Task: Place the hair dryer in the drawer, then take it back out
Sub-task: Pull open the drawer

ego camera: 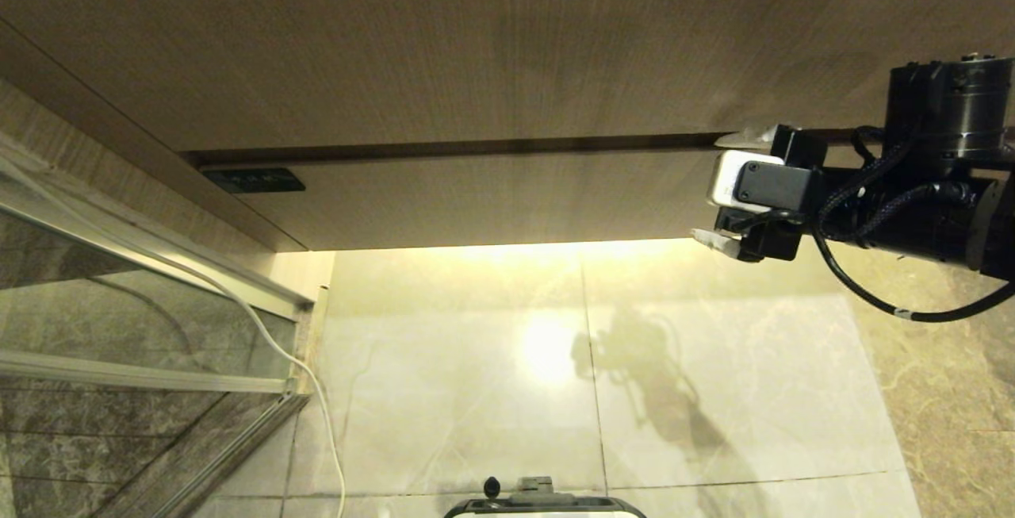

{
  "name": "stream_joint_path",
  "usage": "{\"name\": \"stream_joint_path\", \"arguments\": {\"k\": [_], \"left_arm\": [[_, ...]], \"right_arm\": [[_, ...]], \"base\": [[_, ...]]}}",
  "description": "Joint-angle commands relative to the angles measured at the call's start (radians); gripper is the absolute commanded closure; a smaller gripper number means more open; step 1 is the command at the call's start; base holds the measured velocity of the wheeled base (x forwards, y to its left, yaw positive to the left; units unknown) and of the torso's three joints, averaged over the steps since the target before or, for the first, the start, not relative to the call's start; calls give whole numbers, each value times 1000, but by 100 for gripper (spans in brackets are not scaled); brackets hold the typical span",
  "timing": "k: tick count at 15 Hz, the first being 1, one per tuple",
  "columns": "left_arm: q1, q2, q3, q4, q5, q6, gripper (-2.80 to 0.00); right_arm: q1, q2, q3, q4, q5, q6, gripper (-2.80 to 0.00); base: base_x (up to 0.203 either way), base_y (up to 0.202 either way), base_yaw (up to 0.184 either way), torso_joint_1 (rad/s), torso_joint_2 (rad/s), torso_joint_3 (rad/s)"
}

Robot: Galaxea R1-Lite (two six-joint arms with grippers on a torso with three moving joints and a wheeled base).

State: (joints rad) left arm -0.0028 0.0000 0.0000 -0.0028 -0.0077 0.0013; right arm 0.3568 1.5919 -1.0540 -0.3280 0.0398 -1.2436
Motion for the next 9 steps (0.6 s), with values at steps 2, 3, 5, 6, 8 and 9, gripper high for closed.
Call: {"name": "stream_joint_path", "arguments": {"k": [2,3,5,6,8,9], "left_arm": [[0,0,0,0,0,0,0],[0,0,2,0,0,0,0],[0,0,0,0,0,0,0],[0,0,1,0,0,0,0],[0,0,1,0,0,0,0],[0,0,2,0,0,0,0]], "right_arm": [[-7,33,2,-37,8,-8,-280],[-9,42,-1,-38,8,-8,-280],[-12,60,-13,-39,8,-7,-280],[-15,69,-18,-39,9,-7,-280],[-21,85,-35,-39,11,-8,-280],[-24,86,-34,-43,11,-8,-280]], "base": [[0,0,0,0,0,0],[0,0,0,0,0,0],[0,0,0,0,0,0],[0,0,0,0,0,0],[0,0,0,0,0,0],[0,0,0,0,0,0]]}}
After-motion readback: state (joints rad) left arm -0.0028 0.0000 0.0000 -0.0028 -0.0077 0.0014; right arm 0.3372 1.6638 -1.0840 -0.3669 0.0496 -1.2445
